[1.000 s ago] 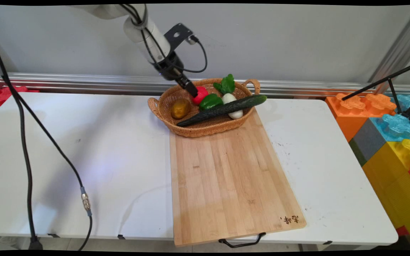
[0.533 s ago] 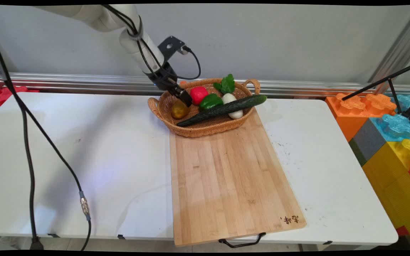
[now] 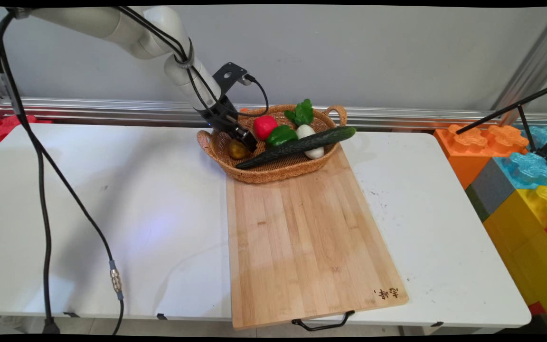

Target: Pick up the potato from the vegetable basket, then place the picked object on the cutting board

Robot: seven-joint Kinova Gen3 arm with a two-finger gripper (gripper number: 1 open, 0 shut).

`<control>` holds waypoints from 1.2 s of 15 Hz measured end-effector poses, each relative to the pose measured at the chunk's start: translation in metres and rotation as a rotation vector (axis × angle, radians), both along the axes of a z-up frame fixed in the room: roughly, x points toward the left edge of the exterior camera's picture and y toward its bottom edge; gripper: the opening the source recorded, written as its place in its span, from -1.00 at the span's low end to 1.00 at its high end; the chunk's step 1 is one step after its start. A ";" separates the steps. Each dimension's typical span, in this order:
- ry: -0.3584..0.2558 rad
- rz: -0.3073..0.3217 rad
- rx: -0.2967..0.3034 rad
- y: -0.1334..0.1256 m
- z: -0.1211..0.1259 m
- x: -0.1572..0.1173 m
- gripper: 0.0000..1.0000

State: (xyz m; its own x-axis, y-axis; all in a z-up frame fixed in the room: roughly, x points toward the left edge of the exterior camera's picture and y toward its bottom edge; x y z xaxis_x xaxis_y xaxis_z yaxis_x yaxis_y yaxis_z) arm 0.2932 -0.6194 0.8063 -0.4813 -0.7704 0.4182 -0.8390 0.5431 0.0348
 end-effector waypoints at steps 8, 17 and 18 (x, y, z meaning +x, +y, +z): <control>-0.052 -0.053 -0.051 0.001 0.009 0.005 -1.00; -0.010 -0.114 -0.188 0.021 0.088 -0.044 -1.00; -0.001 -0.125 -0.196 0.023 0.095 -0.050 -1.00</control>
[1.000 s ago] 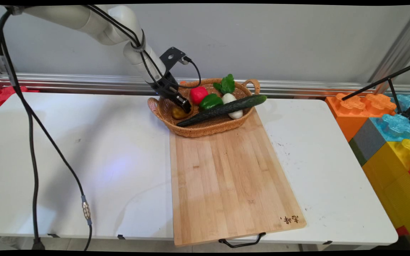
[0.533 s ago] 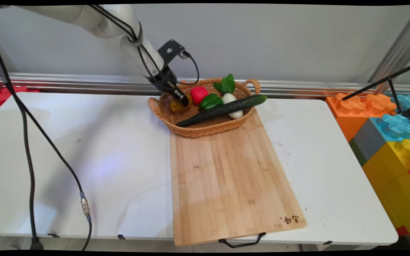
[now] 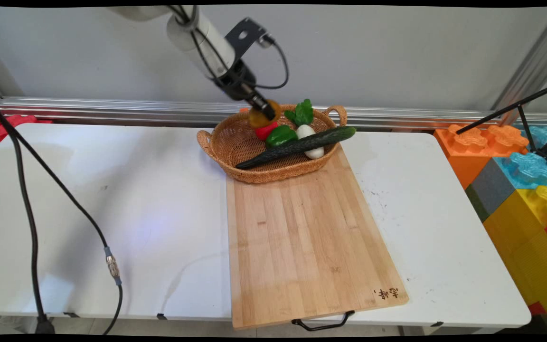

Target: Place the picked object on the cutting board

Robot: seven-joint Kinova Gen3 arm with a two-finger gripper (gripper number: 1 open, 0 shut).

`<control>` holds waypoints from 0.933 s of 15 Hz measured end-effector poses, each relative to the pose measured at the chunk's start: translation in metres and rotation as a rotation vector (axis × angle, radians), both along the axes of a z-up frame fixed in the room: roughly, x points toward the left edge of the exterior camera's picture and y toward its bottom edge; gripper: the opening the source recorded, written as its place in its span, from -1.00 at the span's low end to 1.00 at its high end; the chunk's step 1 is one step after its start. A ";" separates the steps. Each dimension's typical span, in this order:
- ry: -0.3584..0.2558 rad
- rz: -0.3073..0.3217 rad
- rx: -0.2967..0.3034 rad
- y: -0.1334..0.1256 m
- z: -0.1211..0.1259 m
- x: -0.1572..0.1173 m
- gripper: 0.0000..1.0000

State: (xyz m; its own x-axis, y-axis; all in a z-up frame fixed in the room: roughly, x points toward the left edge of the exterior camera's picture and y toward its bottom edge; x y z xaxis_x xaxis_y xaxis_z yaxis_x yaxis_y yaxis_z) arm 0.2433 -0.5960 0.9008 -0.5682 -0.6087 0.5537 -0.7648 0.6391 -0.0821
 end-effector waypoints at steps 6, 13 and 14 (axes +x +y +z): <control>0.103 -0.156 0.032 0.036 0.033 -0.063 -1.00; 0.147 -0.282 0.087 0.065 0.006 -0.126 -1.00; 0.140 -0.284 0.091 0.066 -0.003 -0.132 -1.00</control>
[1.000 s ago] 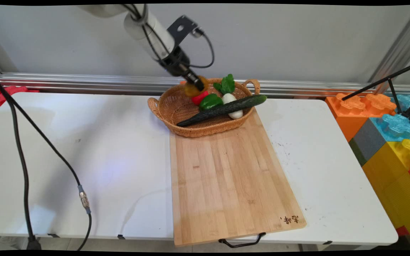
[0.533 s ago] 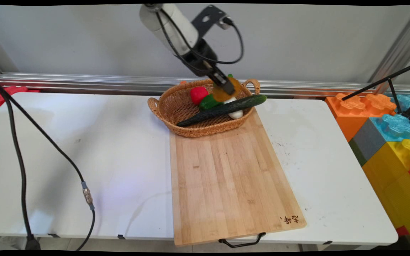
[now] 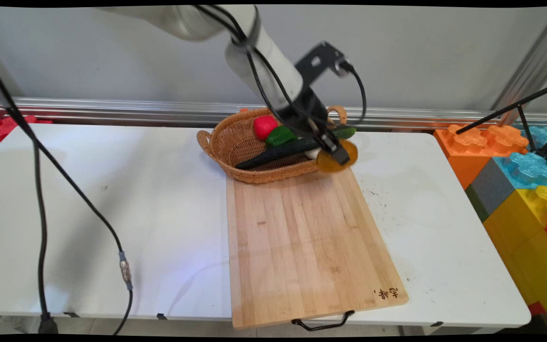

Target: Place the picked object on the cutting board

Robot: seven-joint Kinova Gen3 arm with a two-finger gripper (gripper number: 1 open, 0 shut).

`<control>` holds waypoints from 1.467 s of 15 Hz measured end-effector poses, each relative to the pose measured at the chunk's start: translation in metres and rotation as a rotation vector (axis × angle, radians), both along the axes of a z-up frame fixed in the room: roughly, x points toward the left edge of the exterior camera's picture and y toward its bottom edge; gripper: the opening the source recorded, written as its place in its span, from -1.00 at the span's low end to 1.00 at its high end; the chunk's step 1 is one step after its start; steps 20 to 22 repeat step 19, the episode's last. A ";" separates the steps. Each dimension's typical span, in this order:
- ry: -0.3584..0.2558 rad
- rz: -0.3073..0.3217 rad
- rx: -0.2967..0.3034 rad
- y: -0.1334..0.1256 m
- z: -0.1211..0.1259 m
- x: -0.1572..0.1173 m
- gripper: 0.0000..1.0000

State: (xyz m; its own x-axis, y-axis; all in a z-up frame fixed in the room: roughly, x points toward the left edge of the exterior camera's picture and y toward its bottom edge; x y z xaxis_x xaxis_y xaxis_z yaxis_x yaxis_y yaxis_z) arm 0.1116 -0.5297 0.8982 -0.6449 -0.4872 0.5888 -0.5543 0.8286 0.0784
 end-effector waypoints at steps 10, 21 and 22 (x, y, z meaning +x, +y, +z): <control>-0.087 -0.005 0.041 -0.008 -0.093 -0.026 -1.00; -0.110 -0.038 0.035 -0.007 -0.107 -0.025 1.00; -0.110 -0.038 0.035 -0.007 -0.107 -0.025 1.00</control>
